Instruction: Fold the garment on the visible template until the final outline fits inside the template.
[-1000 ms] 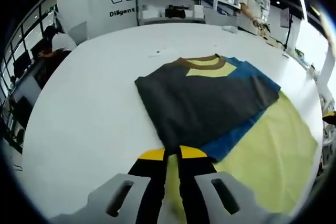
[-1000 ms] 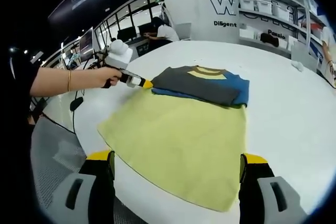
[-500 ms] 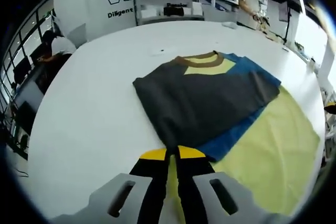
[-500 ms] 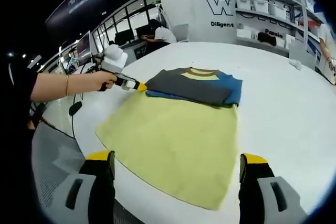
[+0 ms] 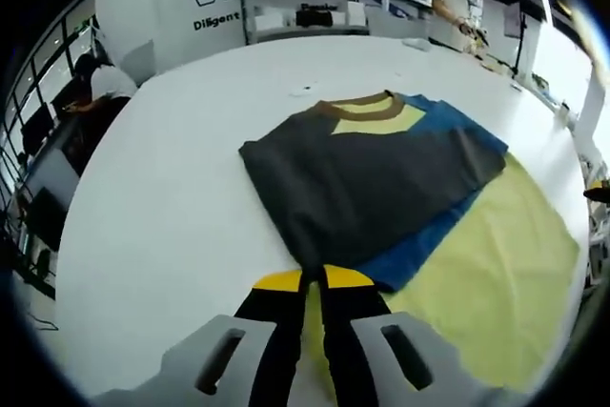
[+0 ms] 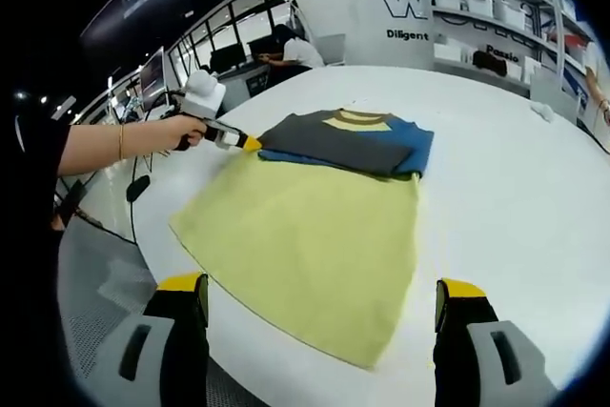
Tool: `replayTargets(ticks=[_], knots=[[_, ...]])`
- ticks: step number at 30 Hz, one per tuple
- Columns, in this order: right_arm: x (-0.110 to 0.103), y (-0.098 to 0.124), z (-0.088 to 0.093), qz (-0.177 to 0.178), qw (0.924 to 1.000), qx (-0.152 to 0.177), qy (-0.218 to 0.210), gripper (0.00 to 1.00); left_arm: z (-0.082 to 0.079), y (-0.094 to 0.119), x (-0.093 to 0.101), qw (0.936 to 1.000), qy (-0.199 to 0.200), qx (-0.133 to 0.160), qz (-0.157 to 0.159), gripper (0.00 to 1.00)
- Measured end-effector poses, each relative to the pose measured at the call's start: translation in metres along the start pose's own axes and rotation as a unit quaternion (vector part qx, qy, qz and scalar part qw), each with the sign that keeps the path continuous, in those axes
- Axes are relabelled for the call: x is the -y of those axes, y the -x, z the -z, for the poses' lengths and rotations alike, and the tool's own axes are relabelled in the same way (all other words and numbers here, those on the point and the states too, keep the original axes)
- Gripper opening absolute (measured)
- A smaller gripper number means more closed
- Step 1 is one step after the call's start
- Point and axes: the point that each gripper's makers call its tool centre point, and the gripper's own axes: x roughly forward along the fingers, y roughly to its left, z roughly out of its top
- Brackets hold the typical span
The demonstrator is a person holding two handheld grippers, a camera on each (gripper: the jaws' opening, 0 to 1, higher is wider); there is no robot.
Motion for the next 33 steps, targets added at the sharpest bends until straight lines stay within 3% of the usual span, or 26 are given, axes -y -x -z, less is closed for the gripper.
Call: replayTargets(ticks=[12,16,20,23,33], knots=[[0.004,-0.006,0.009,0.015,0.9998,-0.011,-0.009,0.99,0.003,0.002,-0.009,0.9998,0.018,0.001,-0.007,0.07],[0.006,-0.006,0.013,0.018,0.9995,-0.017,-0.018,0.99,0.004,0.003,-0.01,0.9997,0.023,0.004,-0.009,0.12],[0.01,-0.007,0.013,0.027,0.999,-0.013,-0.034,0.99,0.007,0.007,-0.011,0.9982,0.06,0.008,-0.001,0.34],[0.01,-0.007,0.006,0.028,0.9976,0.009,-0.062,0.99,0.007,0.012,-0.015,0.9987,0.048,0.017,-0.009,0.42],[0.007,-0.007,0.001,0.032,0.9976,0.023,-0.057,0.99,0.013,0.034,-0.021,0.9983,0.042,0.041,-0.007,0.67]])
